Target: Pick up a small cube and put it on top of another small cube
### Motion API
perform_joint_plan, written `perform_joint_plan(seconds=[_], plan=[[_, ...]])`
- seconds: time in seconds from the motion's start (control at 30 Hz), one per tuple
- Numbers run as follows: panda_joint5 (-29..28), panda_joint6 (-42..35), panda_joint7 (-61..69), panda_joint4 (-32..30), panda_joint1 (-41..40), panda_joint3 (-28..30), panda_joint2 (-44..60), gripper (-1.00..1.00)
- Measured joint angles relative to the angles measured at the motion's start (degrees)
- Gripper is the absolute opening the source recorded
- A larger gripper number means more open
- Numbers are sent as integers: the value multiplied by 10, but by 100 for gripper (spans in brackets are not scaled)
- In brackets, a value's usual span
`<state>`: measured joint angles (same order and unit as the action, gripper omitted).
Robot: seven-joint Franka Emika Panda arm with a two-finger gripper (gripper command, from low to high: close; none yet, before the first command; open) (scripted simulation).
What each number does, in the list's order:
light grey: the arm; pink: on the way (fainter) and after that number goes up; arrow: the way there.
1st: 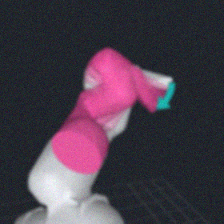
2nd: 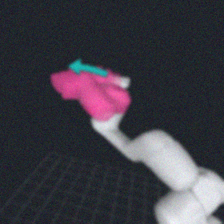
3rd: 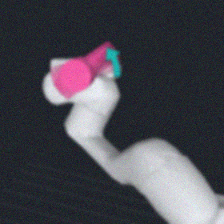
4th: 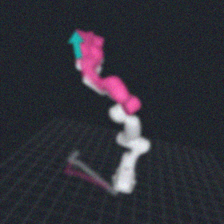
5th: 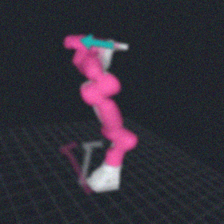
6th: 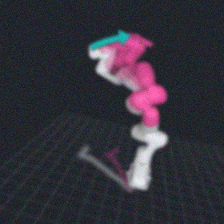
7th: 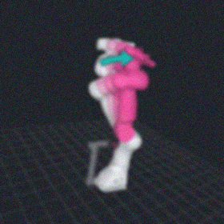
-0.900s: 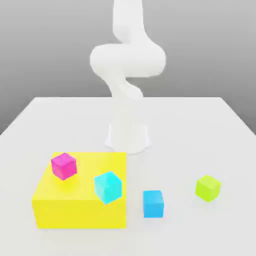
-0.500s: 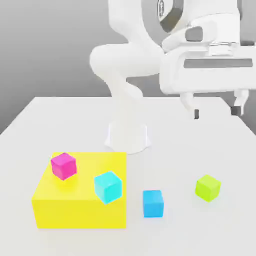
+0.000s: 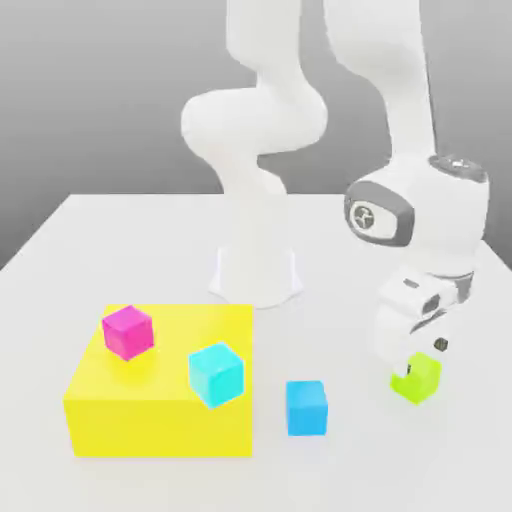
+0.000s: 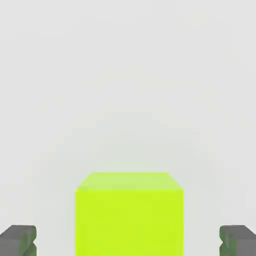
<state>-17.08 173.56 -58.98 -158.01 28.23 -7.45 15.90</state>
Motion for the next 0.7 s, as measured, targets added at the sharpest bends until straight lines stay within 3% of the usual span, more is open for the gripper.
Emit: perform_joint_plan(seconds=[0.23,0.37,0.47,0.7], plan=[[-5,4,-4,1,6,7,5,-100],[68,-49,51,-14,-43,-60,-64,-100],[132,-97,100,-26,-54,-75,-126,-100],[118,-226,132,-22,-204,30,-252,-100]])
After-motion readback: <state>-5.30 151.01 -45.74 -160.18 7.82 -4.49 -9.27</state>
